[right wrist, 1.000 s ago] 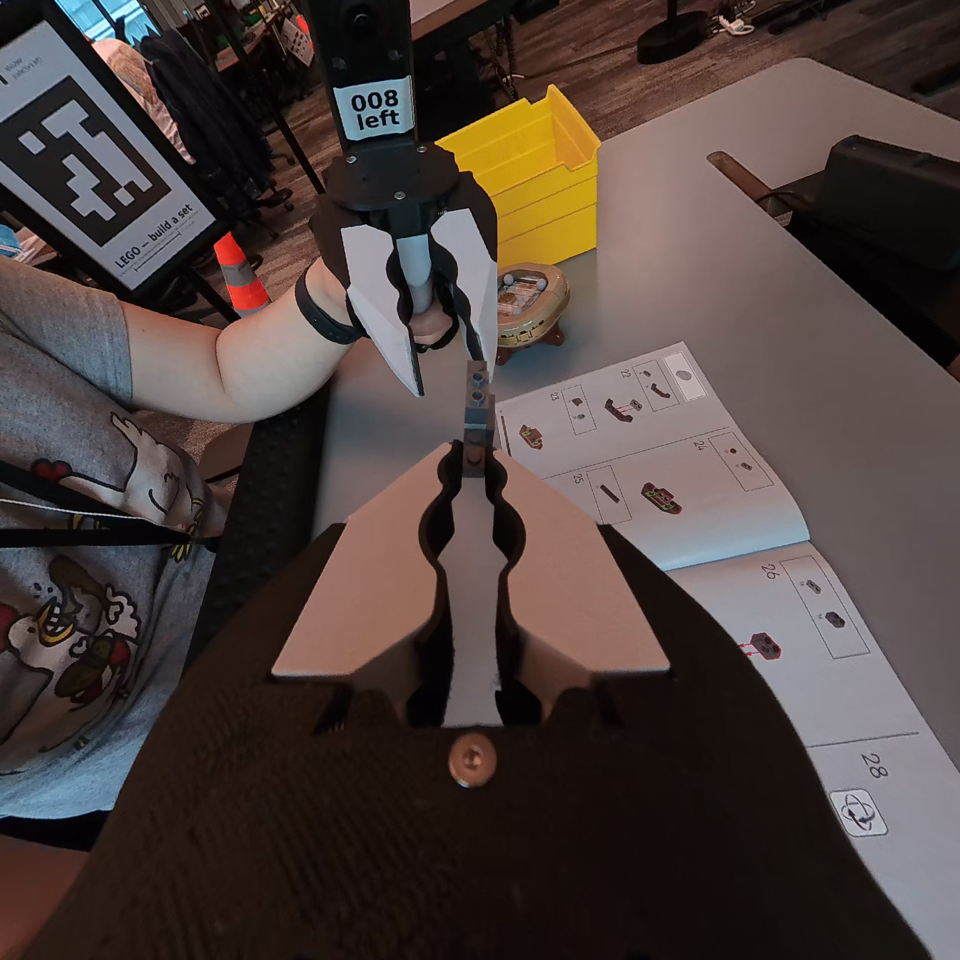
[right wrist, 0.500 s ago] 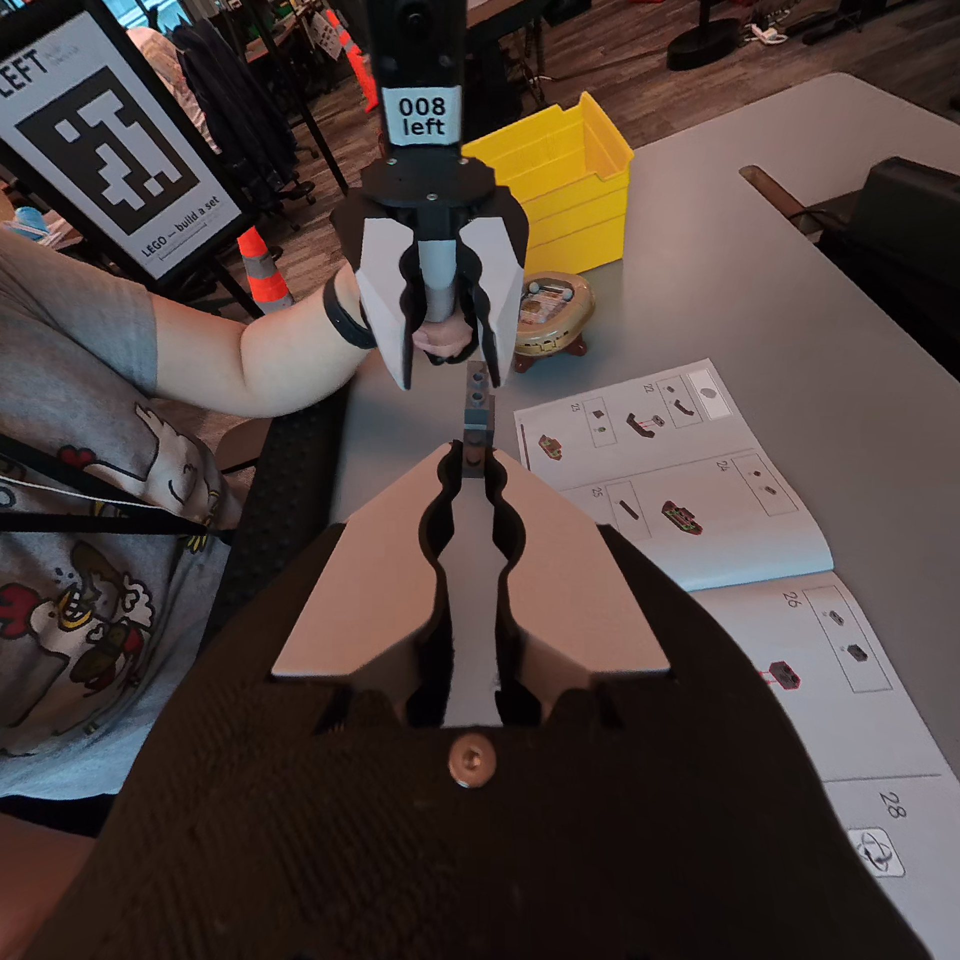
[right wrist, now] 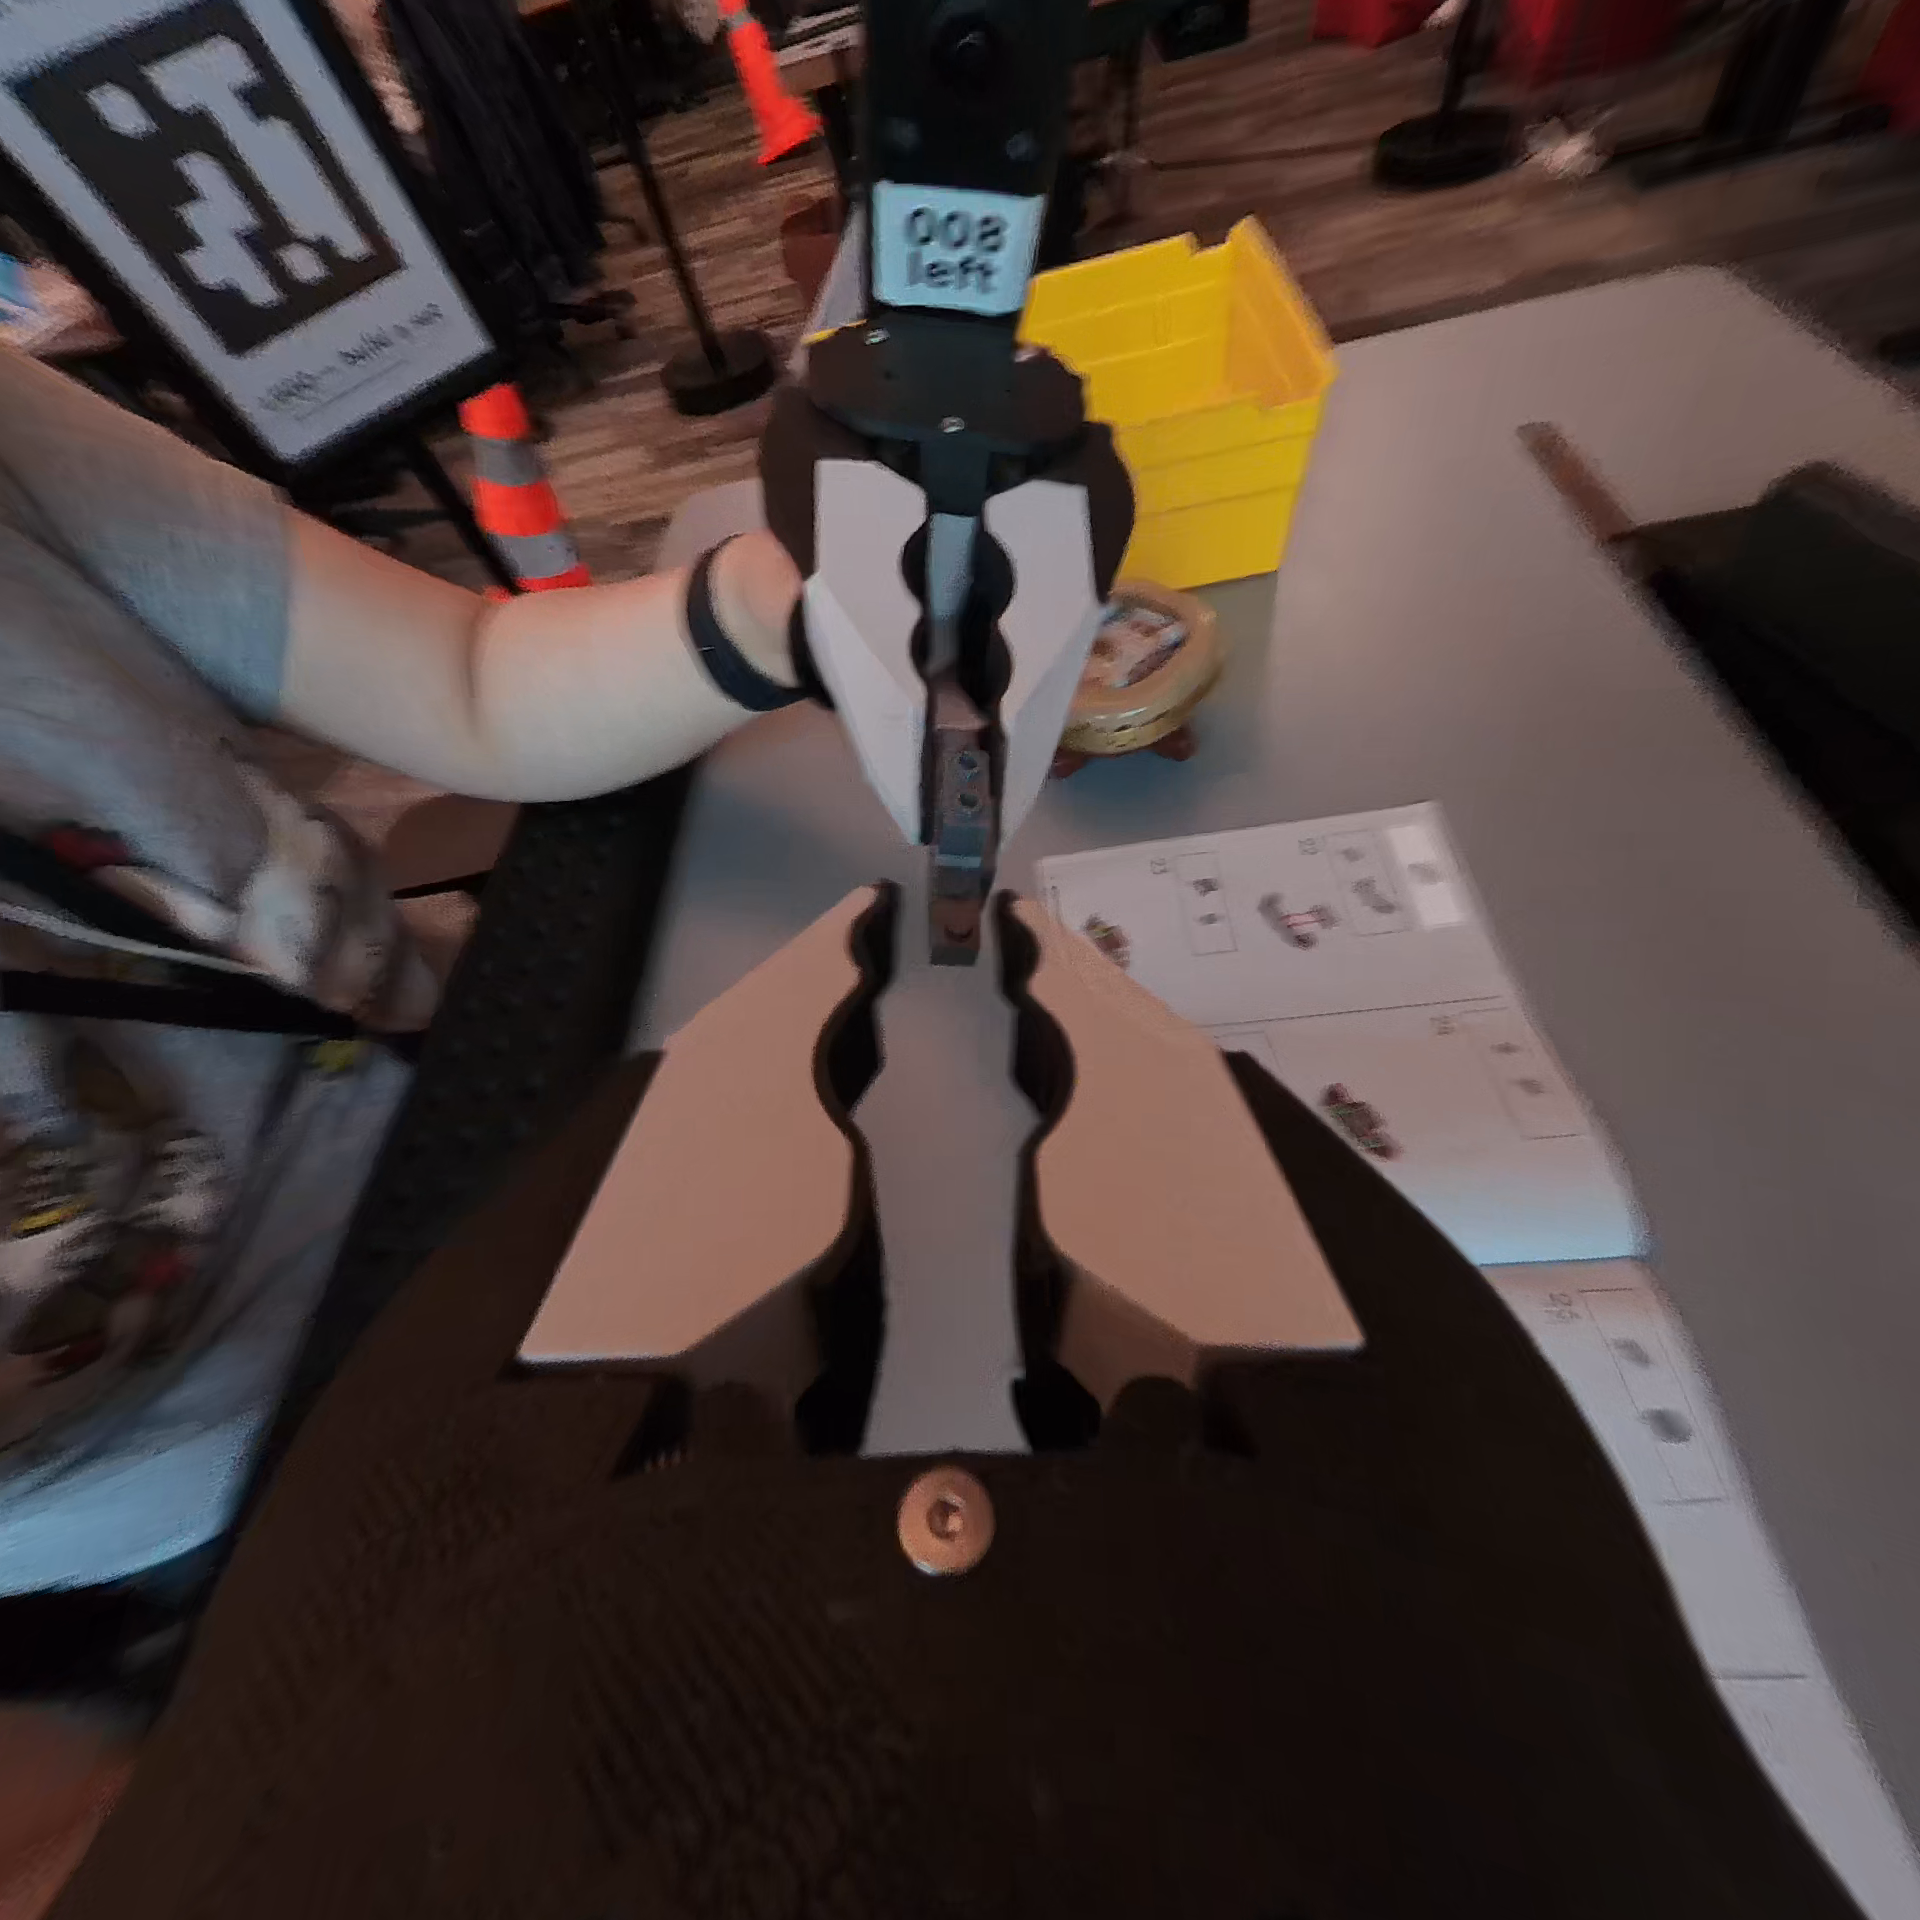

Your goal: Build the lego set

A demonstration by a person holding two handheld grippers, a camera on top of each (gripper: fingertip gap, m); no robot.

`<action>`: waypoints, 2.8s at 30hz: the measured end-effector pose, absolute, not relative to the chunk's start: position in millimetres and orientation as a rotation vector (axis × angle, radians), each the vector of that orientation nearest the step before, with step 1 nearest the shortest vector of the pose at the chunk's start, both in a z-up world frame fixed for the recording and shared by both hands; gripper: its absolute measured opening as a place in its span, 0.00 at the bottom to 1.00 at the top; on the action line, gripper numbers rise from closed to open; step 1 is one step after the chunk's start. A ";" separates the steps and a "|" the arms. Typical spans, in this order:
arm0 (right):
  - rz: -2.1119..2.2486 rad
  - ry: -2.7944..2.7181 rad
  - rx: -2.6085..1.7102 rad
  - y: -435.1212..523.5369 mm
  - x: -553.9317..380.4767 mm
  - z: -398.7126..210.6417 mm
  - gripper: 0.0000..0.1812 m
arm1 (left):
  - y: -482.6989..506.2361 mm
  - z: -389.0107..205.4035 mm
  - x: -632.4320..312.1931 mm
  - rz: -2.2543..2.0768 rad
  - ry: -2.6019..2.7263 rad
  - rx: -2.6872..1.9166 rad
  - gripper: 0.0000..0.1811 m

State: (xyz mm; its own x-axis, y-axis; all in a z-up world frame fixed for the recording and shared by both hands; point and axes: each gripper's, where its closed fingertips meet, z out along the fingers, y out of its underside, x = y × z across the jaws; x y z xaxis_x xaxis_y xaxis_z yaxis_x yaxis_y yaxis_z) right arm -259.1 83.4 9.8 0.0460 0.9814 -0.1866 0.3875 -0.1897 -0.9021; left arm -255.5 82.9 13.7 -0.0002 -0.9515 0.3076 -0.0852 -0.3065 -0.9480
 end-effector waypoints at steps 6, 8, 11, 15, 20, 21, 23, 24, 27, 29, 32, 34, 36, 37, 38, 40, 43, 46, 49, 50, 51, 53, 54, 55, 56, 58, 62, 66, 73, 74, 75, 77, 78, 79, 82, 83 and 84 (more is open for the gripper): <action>0.346 -1.502 -1.285 106.2 -275.1 22.4 0.36 | 104.8 17.8 -270.4 -1.510 0.904 -1.618 0.05; 0.050 -1.574 -1.218 112.6 -281.1 13.3 0.31 | 110.3 15.0 -272.7 -1.525 0.853 -1.661 0.05; -0.149 -1.560 -1.169 121.0 -290.3 13.7 0.25 | 113.4 8.1 -272.6 -1.479 0.855 -1.703 0.05; -0.200 -1.577 -1.194 125.5 -290.8 5.9 0.18 | 113.3 5.8 -272.0 -1.465 0.862 -1.716 0.05; -0.196 -1.589 -1.234 124.8 -289.5 2.7 0.17 | 112.5 2.7 -271.1 -1.464 0.874 -1.735 0.05; -0.204 -1.582 -1.232 125.7 -289.6 3.6 0.17 | 113.0 3.0 -271.2 -1.460 0.869 -1.737 0.05; -0.194 -1.573 -1.199 124.4 -292.6 5.8 0.17 | 113.0 4.8 -273.0 -1.457 0.868 -1.733 0.05; -0.166 -1.538 -1.203 124.9 -294.8 10.7 0.23 | 113.5 6.8 -274.8 -1.458 0.863 -1.728 0.05; -0.155 -1.501 -1.305 127.2 -280.3 20.8 0.39 | 119.5 16.0 -285.3 -1.450 0.824 -1.702 0.05; -0.196 -1.428 -1.219 126.1 -264.8 46.4 0.32 | 124.4 24.3 -295.8 -1.444 0.793 -1.666 0.05; -0.246 -1.290 -1.124 127.9 -233.2 82.5 0.26 | 125.2 42.9 -309.7 -1.503 0.752 -1.564 0.05; -0.223 -1.190 -1.160 134.9 -211.4 95.4 0.27 | 122.2 54.7 -314.5 -1.564 0.735 -1.489 0.05; -0.212 -1.137 -1.176 139.6 -197.1 100.1 0.22 | 122.5 55.5 -315.3 -1.556 0.736 -1.479 0.05; -0.214 -1.132 -1.185 140.6 -193.7 99.7 0.16 | 123.2 52.9 -314.1 -1.532 0.746 -1.489 0.04; -0.217 -1.138 -1.194 141.0 -193.3 98.1 0.15 | 123.4 50.2 -312.3 -1.511 0.759 -1.499 0.04; -0.246 -1.142 -1.208 143.5 -194.9 96.2 0.15 | 122.4 47.1 -308.3 -1.495 0.776 -1.508 0.05; -0.262 -1.162 -1.221 146.1 -201.3 90.5 0.15 | 120.4 44.3 -303.9 -1.496 0.792 -1.512 0.05; -0.261 -1.165 -1.236 148.6 -203.3 87.2 0.15 | 120.7 42.8 -303.2 -1.488 0.796 -1.517 0.05; -0.253 -1.148 -1.261 151.1 -200.2 87.0 0.14 | 120.6 43.2 -304.2 -1.477 0.801 -1.514 0.05; -0.247 -1.138 -1.269 151.8 -198.7 87.7 0.14 | 120.3 43.9 -304.5 -1.479 0.801 -1.510 0.05; -0.233 -1.131 -1.278 151.8 -197.6 88.0 0.14 | 119.7 45.0 -304.9 -1.488 0.801 -1.503 0.05; -0.143 -1.137 -1.311 147.2 -200.1 86.2 0.14 | 118.1 46.7 -305.1 -1.511 0.801 -1.489 0.05; -0.031 -1.158 -1.334 139.2 -207.0 84.9 0.15 | 117.4 46.7 -304.7 -1.515 0.805 -1.487 0.05; 0.093 -1.167 -1.356 130.2 -214.0 86.0 0.15 | 116.3 46.1 -304.1 -1.516 0.813 -1.486 0.05; 0.191 -1.160 -1.370 123.0 -218.9 89.5 0.15 | 114.5 45.6 -303.0 -1.516 0.829 -1.483 0.05; 0.301 -1.162 -1.360 112.2 -224.4 95.2 0.16 | 110.3 44.7 -300.3 -1.506 0.865 -1.472 0.05; 0.561 -1.298 -1.449 85.9 -235.0 75.0 0.06 | 100.5 43.5 -294.0 -1.457 0.952 -1.440 0.05; 0.530 -1.330 -1.440 88.9 -242.1 63.2 0.15 | 91.8 45.5 -287.3 -1.458 0.989 -1.432 0.05; 0.874 -1.353 -1.511 68.4 -262.6 52.2 0.17 | 70.9 49.5 -276.1 -1.424 1.105 -1.391 0.05; 0.919 -1.356 -1.514 67.0 -263.0 50.1 0.16 | 68.2 48.3 -274.7 -1.403 1.131 -1.387 0.05; 0.956 -1.353 -1.512 66.9 -263.6 49.1 0.16 | 66.1 46.7 -273.4 -1.378 1.156 -1.384 0.05; 1.036 -1.354 -1.508 64.1 -266.5 48.8 0.15 | 63.0 42.4 -270.5 -1.330 1.199 -1.382 0.05; 1.062 -1.367 -1.504 61.8 -268.0 48.0 0.12 | 62.0 39.7 -269.2 -1.309 1.217 -1.383 0.05; 1.068 -1.379 -1.507 60.8 -269.4 46.4 0.11 | 60.7 36.7 -267.8 -1.292 1.238 -1.385 0.05; 1.004 -1.395 -1.496 63.3 -273.6 44.6 0.11 | 62.0 23.2 -264.2 -1.236 1.289 -1.432 0.05; 0.968 -1.415 -1.510 63.9 -273.4 40.8 0.07 | 62.1 19.4 -263.1 -1.225 1.303 -1.442 0.05; 0.923 -1.440 -1.528 65.5 -272.5 35.4 0.04 | 60.9 16.8 -262.0 -1.228 1.316 -1.444 0.05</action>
